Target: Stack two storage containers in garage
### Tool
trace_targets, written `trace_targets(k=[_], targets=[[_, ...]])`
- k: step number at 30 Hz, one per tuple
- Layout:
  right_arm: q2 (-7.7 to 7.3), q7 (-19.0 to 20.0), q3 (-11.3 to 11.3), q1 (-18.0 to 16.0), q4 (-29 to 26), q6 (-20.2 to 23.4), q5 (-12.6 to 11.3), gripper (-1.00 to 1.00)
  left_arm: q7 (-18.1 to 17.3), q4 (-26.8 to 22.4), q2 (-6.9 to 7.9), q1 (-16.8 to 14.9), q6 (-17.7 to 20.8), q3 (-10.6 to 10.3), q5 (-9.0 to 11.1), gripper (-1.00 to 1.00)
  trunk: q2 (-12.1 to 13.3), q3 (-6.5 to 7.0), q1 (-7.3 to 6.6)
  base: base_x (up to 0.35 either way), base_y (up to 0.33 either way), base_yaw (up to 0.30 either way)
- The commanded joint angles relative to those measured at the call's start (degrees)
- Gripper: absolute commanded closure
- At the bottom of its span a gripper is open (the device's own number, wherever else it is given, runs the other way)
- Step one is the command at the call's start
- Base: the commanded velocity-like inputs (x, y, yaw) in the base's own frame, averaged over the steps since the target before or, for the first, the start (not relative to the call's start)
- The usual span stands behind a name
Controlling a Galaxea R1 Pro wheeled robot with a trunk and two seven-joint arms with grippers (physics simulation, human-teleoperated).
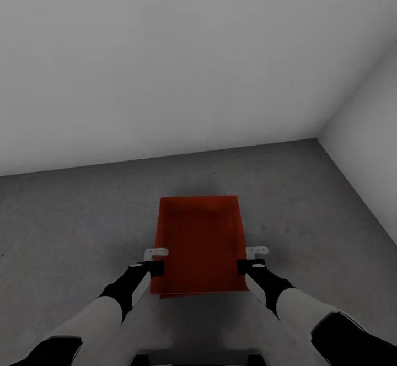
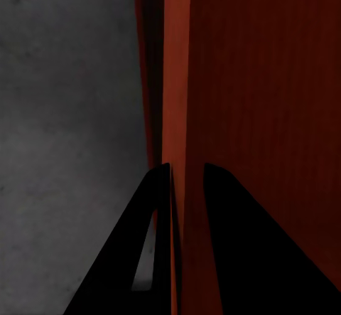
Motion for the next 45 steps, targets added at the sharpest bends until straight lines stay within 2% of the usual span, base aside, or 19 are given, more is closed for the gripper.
trace_targets(k=[1, 6, 13, 20, 32, 40, 45], targets=[[0.92, 0.02, 1.76, 0.01, 0.02, 0.42, -2.17, 1.0, -0.46, -0.33, -0.08, -0.02, 0.24, -0.71, 0.92, 1.0, -0.44, -0.22, 0.22, 0.0, 0.0, 0.0], [0.92, 0.02, 1.76, 0.01, 0.02, 0.41, -2.18, 1.0, -0.46, -0.33, -0.08, -0.02, 0.24, -0.71, 0.92, 1.0, -2.44, -1.11, 1.32, 0.0, 0.0, 0.0], [0.92, 0.02, 1.76, 0.01, 0.02, 0.41, -2.17, 1.0, -0.46, -0.33, -0.06, -0.02, 0.23, -0.71, 0.93, 1.0, -2.44, -1.11, 1.32, 0.0, 0.0, 0.0], [0.92, 0.02, 1.76, 0.01, 0.02, 0.42, -2.17, 1.0, -0.46, -0.33, -0.08, -0.02, 0.24, -0.71, 0.98, 1.0, -5.25, -2.37, 2.86, 0.0, 0.0, 0.0], [0.92, 0.02, 1.78, 0.01, 0.02, 0.41, -2.17, 1.0, -0.46, -0.33, -0.08, -0.02, 0.24, -0.71, 1.01, 1.0, -5.25, -2.37, 2.86, 0.0, 0.0, 0.0], [0.92, 0.02, 1.77, 0.01, 0.04, 0.42, -2.17, 1.0, -0.46, -0.33, -0.08, -0.02, 0.24, -0.71, 1.01, 1.0, -8.46, -3.81, 4.62, 0.0, 0.0, 0.0], [0.92, 0.02, 1.79, 0.01, 0.03, 0.42, -2.17, 1.0, -0.46, -0.33, -0.06, -0.02, 0.24, -0.71, 1.01, 1.0, -8.46, -3.81, 4.62, 0.0, 0.0, 0.0]])
